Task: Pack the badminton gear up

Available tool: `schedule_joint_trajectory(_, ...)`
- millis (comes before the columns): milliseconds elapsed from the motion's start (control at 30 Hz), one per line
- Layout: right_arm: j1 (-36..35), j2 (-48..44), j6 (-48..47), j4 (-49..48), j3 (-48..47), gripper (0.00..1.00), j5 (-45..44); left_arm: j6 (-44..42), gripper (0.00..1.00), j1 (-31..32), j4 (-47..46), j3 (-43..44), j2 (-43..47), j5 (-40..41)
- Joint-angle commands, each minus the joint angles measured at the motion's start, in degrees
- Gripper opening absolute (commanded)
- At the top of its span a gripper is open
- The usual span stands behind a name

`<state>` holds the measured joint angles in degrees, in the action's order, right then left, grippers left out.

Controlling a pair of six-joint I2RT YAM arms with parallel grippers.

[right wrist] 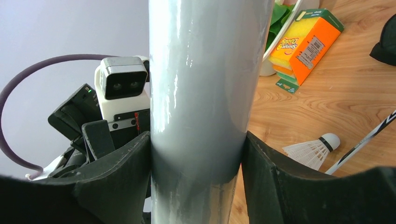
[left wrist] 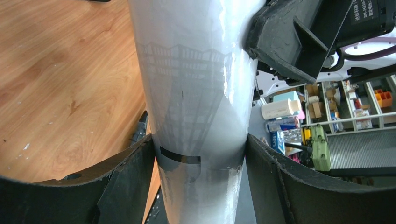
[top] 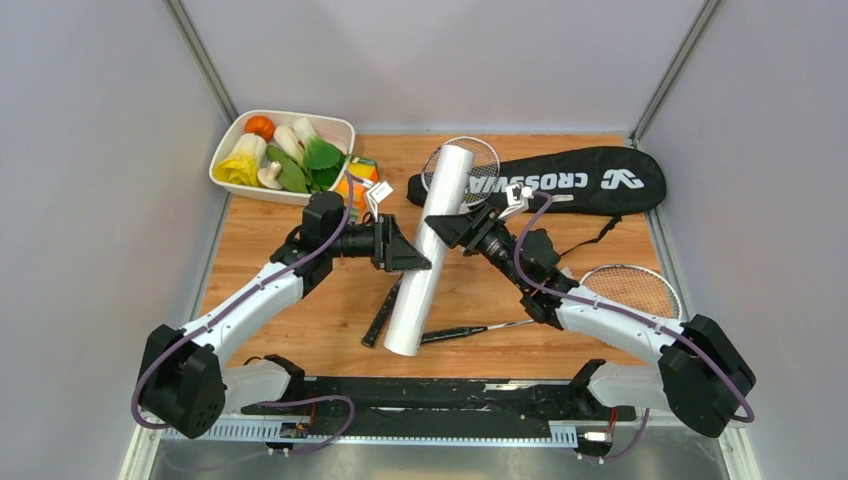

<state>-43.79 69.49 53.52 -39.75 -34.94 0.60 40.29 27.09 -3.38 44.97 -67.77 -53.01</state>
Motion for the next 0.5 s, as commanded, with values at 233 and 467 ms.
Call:
schedule_joint_trajectory(233,-0.59,-1.18,2.34,-5.55,-2.13,0.51,4.64,-0.24,0.76,2.46,2.05,2.66,-3.22,5.99)
schedule_joint_trajectory(467,-0.60,-2.30,2.79,-3.59,-2.06,0.51,2.58,0.58,0.57,2.45,6.72,4.02,-3.98,8.32)
